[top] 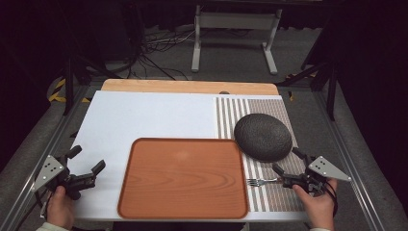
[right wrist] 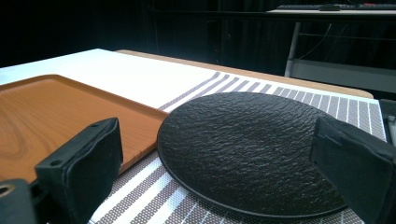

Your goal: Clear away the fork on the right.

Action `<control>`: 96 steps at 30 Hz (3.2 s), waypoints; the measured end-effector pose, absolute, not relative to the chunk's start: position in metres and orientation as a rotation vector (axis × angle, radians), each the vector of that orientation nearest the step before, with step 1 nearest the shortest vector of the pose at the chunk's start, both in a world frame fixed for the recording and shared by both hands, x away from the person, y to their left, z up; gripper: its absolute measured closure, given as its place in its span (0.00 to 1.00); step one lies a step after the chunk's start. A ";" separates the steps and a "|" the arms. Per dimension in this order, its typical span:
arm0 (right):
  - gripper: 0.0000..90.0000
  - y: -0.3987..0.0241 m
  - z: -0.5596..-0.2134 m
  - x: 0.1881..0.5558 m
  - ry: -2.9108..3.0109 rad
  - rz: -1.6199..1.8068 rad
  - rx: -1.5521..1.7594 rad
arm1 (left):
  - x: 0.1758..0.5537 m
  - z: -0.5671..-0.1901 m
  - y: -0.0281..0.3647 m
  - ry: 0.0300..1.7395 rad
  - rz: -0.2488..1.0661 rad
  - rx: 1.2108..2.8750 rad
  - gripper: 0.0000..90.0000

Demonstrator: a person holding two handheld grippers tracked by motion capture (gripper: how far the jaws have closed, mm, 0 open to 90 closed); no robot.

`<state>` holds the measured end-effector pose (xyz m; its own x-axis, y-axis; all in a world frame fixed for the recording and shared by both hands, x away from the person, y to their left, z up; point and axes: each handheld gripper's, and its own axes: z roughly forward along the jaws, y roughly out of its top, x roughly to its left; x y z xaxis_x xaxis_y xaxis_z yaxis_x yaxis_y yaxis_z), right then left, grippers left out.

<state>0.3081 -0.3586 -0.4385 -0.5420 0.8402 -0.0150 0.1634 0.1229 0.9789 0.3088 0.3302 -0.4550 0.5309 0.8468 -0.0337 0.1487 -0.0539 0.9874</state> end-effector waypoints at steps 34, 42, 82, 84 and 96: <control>0.04 -0.343 -0.388 0.339 2.259 1.125 0.838 | 0.309 -0.456 0.329 0.892 0.720 1.553 0.00; 0.05 -0.342 -0.380 0.345 2.310 1.060 0.814 | 0.309 -0.456 0.329 0.893 0.718 1.554 0.00; 0.30 -0.315 -0.380 0.368 2.882 0.442 0.331 | 0.309 -0.456 0.329 0.894 0.722 1.554 0.00; 0.30 -0.314 -0.382 0.369 2.903 0.420 0.314 | 0.309 -0.456 0.329 0.895 0.720 1.555 0.00; 0.27 -0.311 -0.393 0.368 3.014 0.294 0.242 | 0.309 -0.456 0.329 0.899 0.718 1.559 0.00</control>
